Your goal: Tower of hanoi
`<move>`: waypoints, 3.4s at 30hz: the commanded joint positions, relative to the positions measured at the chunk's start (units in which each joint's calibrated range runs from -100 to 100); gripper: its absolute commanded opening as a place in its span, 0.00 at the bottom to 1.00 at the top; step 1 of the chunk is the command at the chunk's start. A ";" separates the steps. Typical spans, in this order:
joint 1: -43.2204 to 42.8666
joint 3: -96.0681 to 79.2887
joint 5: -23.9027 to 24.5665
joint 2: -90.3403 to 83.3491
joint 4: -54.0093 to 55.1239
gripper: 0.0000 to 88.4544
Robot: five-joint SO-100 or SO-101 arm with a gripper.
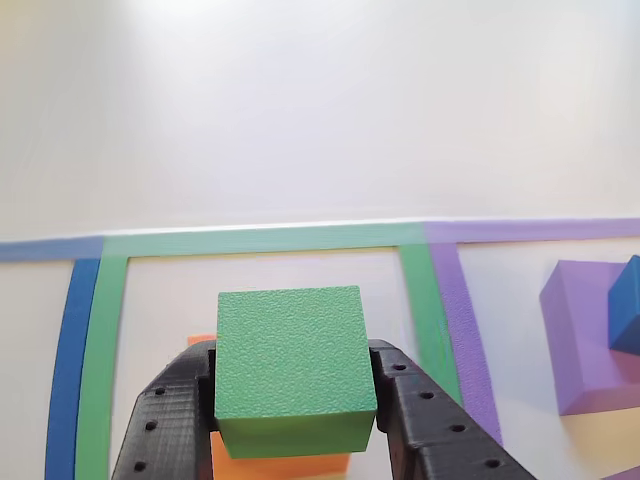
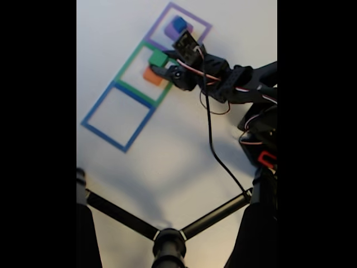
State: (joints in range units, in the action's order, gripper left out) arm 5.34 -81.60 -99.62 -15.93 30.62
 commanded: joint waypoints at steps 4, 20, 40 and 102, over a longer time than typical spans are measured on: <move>-2.18 0.50 -0.38 5.11 8.67 0.05; -1.57 4.04 -0.38 15.61 16.28 0.05; -1.49 4.50 -0.38 13.53 16.69 0.25; 39.84 32.85 -0.38 -38.16 -78.25 0.38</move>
State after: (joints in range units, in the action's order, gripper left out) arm 47.28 -39.55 -100.00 -51.41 -63.48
